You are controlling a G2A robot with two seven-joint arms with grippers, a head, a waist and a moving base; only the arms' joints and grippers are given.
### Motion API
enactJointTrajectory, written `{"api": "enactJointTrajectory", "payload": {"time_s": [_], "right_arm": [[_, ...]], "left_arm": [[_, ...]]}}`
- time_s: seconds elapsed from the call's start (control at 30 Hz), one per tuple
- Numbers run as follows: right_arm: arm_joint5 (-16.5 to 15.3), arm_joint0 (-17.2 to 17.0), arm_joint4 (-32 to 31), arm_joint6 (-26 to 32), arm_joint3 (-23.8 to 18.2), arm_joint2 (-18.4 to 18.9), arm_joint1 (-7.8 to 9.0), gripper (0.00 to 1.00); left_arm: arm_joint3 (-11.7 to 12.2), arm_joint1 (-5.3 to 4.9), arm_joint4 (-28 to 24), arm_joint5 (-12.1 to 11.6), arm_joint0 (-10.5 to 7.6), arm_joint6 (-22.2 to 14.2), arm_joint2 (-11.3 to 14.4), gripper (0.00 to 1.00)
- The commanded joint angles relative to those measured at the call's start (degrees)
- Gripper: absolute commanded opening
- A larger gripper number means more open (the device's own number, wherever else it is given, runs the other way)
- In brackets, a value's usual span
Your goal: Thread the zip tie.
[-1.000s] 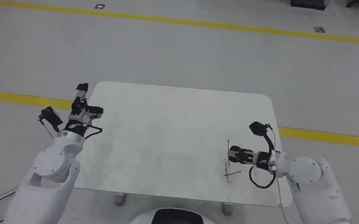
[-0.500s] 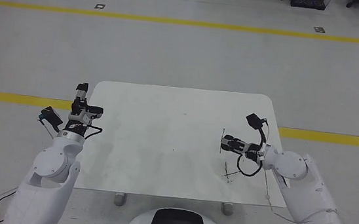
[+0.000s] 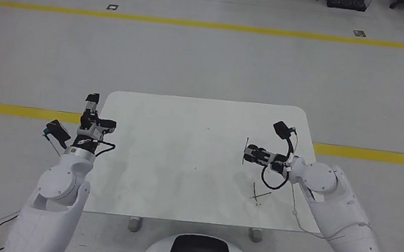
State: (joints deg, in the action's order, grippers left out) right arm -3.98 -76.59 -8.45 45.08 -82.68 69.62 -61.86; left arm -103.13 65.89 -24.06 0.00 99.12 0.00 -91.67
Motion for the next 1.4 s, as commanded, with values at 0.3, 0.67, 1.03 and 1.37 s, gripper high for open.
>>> {"api": "enactJointTrajectory", "payload": {"time_s": [0.3, 0.67, 1.03, 1.37], "right_arm": [[0.0, 0.0, 0.0, 0.0, 0.0, 0.0, 0.0, 0.0], [0.0, 0.0, 0.0, 0.0, 0.0, 0.0, 0.0, 0.0], [-1.98, -0.89, 3.35, -2.96, -0.63, -0.42, -0.38, 0.0], [-3.18, -1.16, 8.06, -6.14, -0.62, -1.38, -1.04, 0.0]], "left_arm": [[0.0, 0.0, 0.0, 0.0, 0.0, 0.0, 0.0, 1.0], [0.0, 0.0, 0.0, 0.0, 0.0, 0.0, 0.0, 1.0], [0.0, 0.0, 0.0, 0.0, 0.0, 0.0, 0.0, 1.0], [0.0, 0.0, 0.0, 0.0, 0.0, 0.0, 0.0, 1.0]]}}
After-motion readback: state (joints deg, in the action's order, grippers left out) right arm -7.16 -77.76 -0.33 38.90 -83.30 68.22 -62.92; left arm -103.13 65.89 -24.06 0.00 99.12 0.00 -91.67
